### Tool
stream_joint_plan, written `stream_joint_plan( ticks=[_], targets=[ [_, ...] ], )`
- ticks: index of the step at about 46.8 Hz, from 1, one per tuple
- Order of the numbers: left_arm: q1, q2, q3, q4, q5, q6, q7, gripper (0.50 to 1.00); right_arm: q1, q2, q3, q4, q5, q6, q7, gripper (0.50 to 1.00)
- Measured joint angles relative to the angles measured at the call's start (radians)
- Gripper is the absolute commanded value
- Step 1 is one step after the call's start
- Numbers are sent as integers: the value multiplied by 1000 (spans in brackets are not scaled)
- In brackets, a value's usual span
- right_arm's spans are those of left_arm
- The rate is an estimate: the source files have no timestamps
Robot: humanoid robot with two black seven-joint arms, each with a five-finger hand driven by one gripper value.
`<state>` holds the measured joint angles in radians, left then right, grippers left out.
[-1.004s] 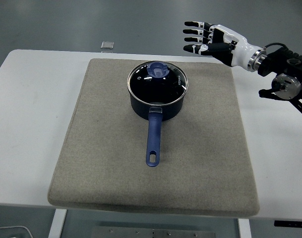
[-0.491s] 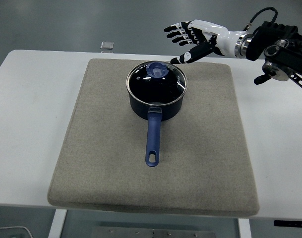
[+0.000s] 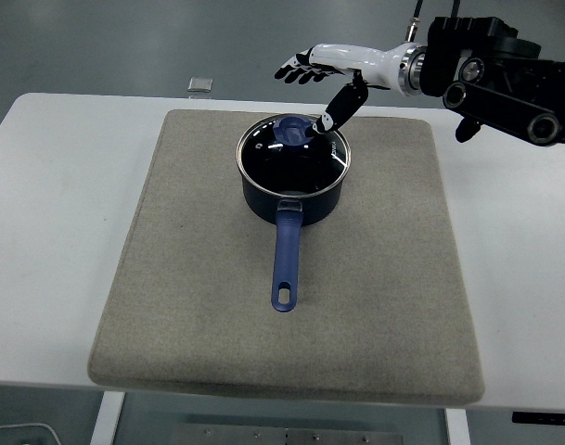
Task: Lift the pot lid and place it to the right of the pot.
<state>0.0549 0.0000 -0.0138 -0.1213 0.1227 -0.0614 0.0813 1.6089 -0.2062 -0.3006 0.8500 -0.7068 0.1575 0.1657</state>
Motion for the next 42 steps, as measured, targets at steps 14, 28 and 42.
stream_joint_plan(
  ticks=[14,28,42],
  targets=[
    [0,0,0,0,0,0,0,1000,14,53,-27,-7,-118,-1,0,905],
    [0,0,0,0,0,0,0,1000,18,82,-54,-39,-146,-1,-2,901],
    [0,0,0,0,0,0,0,1000,8,96,-54,-55,-148,-2,-5,897]
  ],
)
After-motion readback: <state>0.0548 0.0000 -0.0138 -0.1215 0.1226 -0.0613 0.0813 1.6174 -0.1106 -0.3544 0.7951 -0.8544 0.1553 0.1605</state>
